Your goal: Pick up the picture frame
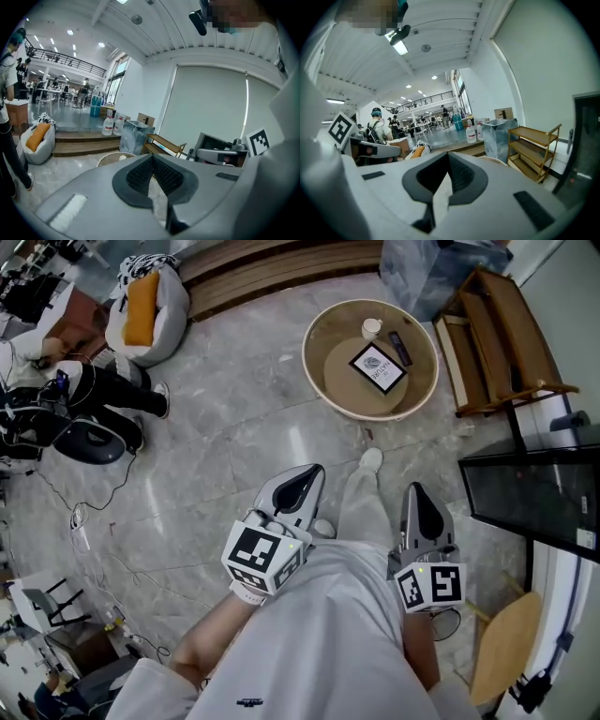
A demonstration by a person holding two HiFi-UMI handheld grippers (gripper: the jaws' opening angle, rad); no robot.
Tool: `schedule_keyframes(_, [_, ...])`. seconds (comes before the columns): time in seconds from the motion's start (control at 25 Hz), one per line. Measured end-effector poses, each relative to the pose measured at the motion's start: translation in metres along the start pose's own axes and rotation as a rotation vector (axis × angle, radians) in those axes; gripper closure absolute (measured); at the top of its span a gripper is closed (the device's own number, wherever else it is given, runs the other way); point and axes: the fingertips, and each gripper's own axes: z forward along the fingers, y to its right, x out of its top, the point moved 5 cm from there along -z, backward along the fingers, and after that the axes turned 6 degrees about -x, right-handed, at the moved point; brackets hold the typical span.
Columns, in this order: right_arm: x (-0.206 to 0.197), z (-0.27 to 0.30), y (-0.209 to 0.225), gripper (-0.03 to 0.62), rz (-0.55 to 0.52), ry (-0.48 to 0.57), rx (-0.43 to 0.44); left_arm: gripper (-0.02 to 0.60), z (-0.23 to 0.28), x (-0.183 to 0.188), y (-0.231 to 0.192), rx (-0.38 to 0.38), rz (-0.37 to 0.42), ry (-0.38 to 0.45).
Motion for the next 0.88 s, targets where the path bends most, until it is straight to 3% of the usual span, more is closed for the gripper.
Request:
schedule_keyframes(0.32, [0.032,0.093,0.070,0.589,-0.053,-0.028,0.027,0.578,0.119,0.042,-0.026,-0.029,0.014,-0.065])
schedule_keyframes(0.44, [0.048,0.132,0.097,0.589,-0.046,-0.043,0.129,0.578,0.171,0.064,-0.033,-0.038,0.029,-0.099])
schedule_keyframes(0.64, [0.066,0.191,0.130,0.588,-0.215,-0.091,0.223,0.578,0.242,0.092,-0.046,-0.041,0.049,-0.139])
schedule_keyframes(0.88, [0.072,0.232,0.165,0.588,-0.257,-0.111,0.242,0.578,0.289,0.105,-0.052,-0.017,0.052,-0.154])
